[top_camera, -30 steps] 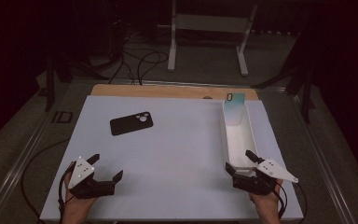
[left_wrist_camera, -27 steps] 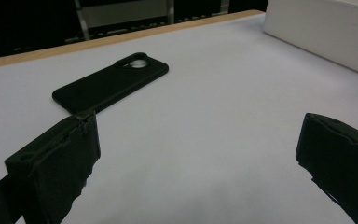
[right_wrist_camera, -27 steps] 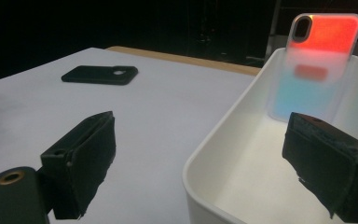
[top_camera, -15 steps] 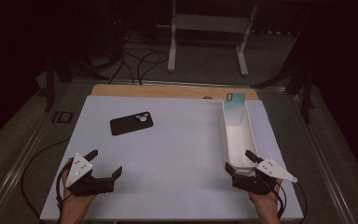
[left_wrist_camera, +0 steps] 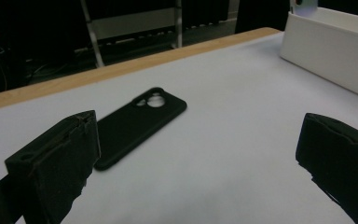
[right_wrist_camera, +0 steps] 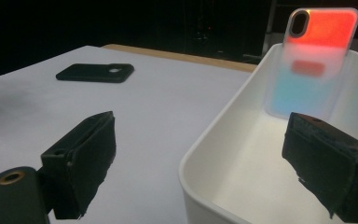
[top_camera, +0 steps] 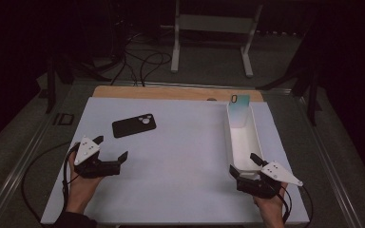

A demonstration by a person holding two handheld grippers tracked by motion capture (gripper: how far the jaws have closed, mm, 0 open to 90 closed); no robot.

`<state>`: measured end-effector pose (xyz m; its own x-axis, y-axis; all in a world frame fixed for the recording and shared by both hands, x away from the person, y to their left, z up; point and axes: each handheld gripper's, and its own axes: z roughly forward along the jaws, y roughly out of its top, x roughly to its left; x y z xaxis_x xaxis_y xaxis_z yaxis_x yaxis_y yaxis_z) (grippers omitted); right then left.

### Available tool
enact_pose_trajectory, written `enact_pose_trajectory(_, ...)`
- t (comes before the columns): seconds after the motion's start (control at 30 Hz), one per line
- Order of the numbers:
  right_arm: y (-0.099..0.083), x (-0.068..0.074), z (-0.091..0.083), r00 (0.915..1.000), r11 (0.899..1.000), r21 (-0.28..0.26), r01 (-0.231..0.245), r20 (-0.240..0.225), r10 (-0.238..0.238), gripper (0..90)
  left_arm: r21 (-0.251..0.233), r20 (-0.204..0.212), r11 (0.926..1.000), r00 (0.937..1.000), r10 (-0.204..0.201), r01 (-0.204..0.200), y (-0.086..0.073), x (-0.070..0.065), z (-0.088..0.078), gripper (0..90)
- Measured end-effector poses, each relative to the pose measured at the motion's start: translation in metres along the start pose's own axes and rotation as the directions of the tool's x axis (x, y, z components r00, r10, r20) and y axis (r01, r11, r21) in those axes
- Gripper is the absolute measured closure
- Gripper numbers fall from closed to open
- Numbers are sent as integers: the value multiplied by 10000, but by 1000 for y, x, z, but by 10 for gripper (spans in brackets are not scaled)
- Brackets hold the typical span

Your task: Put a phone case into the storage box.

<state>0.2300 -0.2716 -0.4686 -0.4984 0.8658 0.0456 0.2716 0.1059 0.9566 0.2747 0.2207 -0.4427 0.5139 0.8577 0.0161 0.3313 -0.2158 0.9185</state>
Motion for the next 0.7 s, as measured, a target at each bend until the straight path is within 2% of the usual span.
enact_pose_trajectory(0.13, 0, 0, -1, 10000, 10000, -28, -40, 6, 40, 96, 70, -25, 10000, 10000, -48, 48, 6, 6, 15, 3)
enact_pose_trajectory(0.33, -1, 1, -1, 10000, 10000, -39, -88, -21, 88, 97, 92, -3, 9991, 9991, -421, 421, 12, 20, 32, 8)
enact_pose_trajectory(0.37, -1, 1, -1, 9999, 10000, -24, -92, -45, 92, 97, 114, -21, 9982, 9983, -590, 590, 13, 24, 36, 8)
enact_pose_trajectory(0.7, -1, 3, 0, 10000, 10000, -44, -2, -27, 2, 105, 699, -321, 9935, 9956, -875, 896, 18, 49, 70, 20)
